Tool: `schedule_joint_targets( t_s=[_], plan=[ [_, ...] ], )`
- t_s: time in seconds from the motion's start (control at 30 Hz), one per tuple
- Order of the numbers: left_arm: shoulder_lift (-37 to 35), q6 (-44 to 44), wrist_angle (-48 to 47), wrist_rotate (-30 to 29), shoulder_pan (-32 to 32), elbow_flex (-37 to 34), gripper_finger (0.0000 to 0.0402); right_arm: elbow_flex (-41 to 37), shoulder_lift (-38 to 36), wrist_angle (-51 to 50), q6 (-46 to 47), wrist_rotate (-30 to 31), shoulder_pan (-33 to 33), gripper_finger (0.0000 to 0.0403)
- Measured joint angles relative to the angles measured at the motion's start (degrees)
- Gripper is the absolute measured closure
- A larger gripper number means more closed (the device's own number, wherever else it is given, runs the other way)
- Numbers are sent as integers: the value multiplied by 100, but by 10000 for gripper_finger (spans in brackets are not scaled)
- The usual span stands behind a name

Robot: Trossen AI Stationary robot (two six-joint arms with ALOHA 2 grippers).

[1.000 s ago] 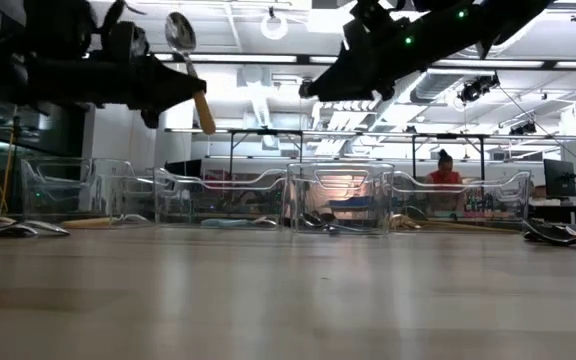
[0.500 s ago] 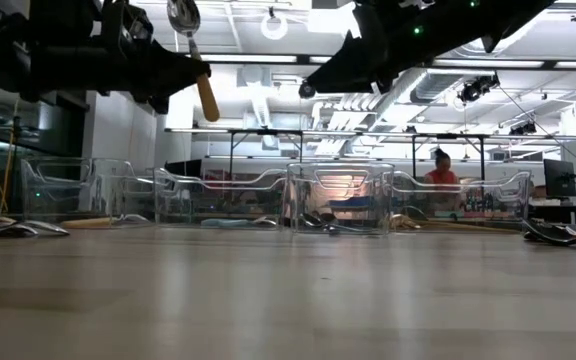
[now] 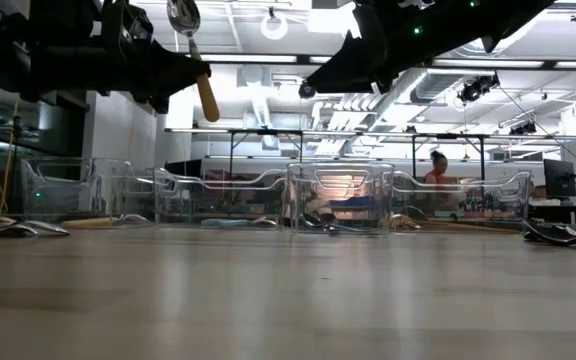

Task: Sort silverware by color (type)
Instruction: Put the yellow spoon into the left transparent bin

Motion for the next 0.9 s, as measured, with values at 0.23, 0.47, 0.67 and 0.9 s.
schedule_joint_targets(
  t_s=[0.23,0.47,0.67,0.9],
  plan=[
    [0,15,0,-2,0,2,384,0,0,0,7,0,0,231],
    [0,13,0,-16,0,2,384,0,2,0,15,4,-2,231],
    [0,13,-2,-73,0,2,380,0,2,0,20,4,-2,231],
    [0,44,-8,-126,0,2,385,0,2,0,20,7,-2,231]
  ],
)
